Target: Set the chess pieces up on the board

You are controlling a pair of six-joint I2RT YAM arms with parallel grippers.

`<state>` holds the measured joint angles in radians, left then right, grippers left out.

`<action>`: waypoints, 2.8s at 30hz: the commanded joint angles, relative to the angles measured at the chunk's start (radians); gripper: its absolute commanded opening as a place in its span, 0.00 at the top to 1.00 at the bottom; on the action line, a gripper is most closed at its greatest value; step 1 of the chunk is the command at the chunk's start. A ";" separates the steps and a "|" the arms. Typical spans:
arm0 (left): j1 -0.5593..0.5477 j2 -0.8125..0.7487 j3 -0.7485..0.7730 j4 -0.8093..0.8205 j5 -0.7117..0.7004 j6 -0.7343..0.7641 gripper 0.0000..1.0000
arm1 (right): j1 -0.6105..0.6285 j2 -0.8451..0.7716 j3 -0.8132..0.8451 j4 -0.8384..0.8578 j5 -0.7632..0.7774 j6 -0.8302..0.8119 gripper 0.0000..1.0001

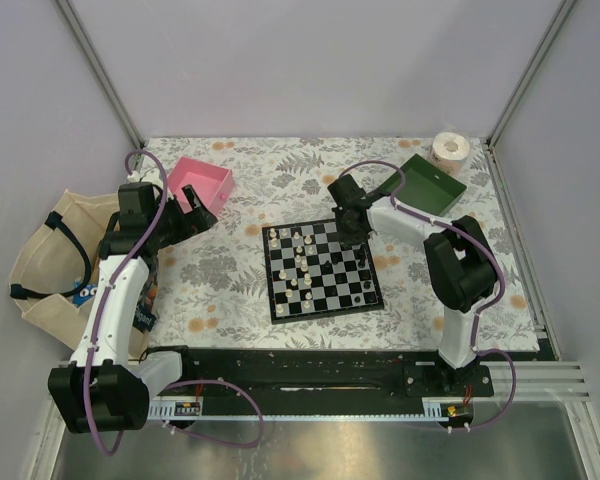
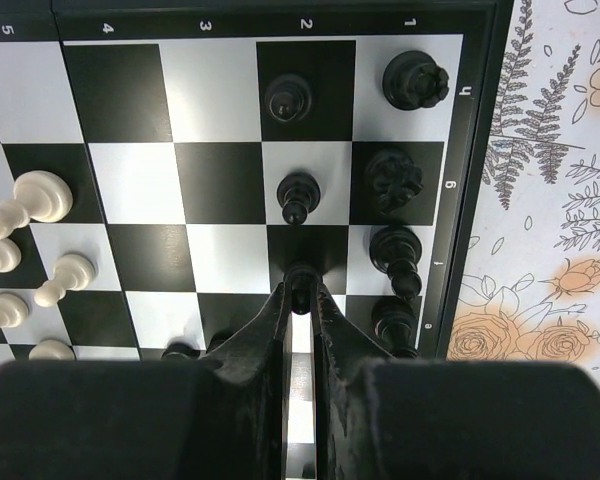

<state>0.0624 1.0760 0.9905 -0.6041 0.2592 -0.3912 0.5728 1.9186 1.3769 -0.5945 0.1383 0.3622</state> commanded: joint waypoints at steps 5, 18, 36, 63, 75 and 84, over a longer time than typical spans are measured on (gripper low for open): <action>0.007 0.001 0.011 0.032 0.023 0.011 0.01 | -0.013 0.020 0.036 0.025 0.020 -0.005 0.89; 0.007 0.001 0.013 0.030 0.023 0.011 0.01 | -0.016 0.008 0.017 0.036 0.020 -0.008 0.81; 0.007 -0.002 0.013 0.030 0.023 0.011 0.01 | -0.005 -0.168 -0.051 0.035 -0.052 0.012 0.66; 0.007 0.001 0.013 0.030 0.023 0.011 0.01 | 0.078 -0.082 -0.075 0.039 -0.131 0.047 0.62; 0.007 0.001 0.013 0.030 0.023 0.011 0.01 | 0.081 -0.072 -0.078 0.030 -0.132 0.047 0.64; 0.007 0.004 0.013 0.030 0.025 0.011 0.01 | 0.079 -0.061 -0.072 0.019 -0.128 0.049 0.67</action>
<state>0.0624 1.0760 0.9905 -0.6041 0.2657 -0.3908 0.6415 1.8503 1.2938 -0.5728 0.0139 0.4019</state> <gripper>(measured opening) 0.988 0.339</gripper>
